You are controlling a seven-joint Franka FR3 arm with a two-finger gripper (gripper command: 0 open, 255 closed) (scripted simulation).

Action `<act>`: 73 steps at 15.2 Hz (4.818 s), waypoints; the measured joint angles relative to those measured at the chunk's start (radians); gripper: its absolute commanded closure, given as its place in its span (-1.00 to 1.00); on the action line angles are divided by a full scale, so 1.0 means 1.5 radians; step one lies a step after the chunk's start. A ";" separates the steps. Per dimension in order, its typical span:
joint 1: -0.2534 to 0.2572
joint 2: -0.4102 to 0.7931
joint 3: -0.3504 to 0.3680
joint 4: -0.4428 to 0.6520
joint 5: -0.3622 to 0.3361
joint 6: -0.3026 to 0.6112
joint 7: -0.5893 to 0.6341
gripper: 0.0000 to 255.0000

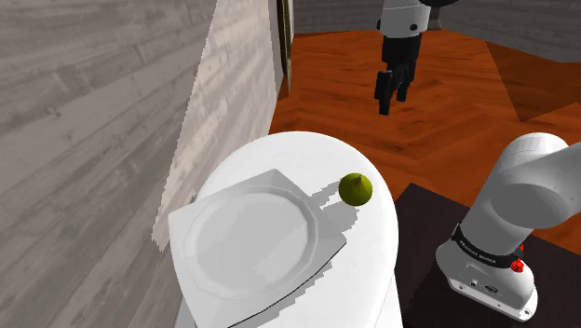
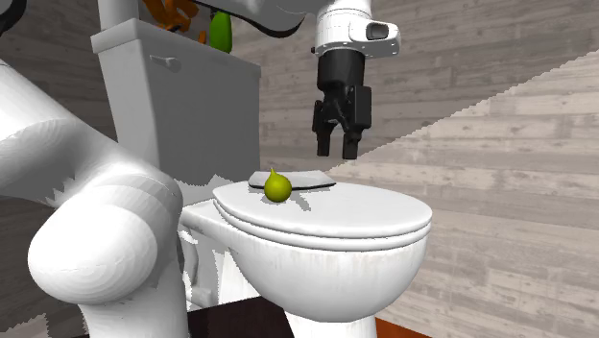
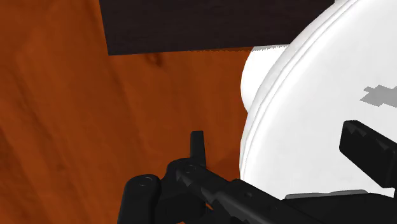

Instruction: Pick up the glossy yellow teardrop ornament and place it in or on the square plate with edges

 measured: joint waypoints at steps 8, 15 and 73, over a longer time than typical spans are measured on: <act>0.043 0.042 0.095 0.014 0.050 -0.016 0.080 -1.00; 0.087 0.128 0.205 0.055 0.105 -0.020 0.179 -1.00; 0.110 0.405 0.359 0.379 0.095 -0.108 0.375 1.00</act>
